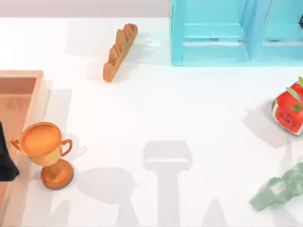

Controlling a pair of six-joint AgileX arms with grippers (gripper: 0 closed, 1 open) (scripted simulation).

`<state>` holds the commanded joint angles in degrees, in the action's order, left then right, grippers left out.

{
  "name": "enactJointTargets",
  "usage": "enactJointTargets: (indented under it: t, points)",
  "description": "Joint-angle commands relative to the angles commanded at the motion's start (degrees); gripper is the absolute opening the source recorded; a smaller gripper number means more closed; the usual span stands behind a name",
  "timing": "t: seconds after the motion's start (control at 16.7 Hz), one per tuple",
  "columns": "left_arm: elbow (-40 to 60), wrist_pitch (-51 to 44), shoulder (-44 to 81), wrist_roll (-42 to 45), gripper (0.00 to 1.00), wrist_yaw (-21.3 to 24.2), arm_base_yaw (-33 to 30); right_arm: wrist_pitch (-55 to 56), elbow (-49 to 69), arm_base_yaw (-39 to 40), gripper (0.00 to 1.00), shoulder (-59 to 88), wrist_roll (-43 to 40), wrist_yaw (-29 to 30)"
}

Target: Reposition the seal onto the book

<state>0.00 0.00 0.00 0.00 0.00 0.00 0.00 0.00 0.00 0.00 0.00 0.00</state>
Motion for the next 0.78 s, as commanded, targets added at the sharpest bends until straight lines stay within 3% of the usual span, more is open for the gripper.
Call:
enactJointTargets:
  t: [0.42, 0.78]
  points:
    - [0.0, 0.0, 0.0, 0.0, 1.0, 0.0, 0.0, 7.69, 4.88, -2.26, 1.0, 8.95, -0.15, -1.92]
    - [0.0, 0.0, 0.0, 0.0, 1.0, 0.0, 0.0, 28.58, 18.15, -8.44, 1.0, 39.46, -0.44, -7.13]
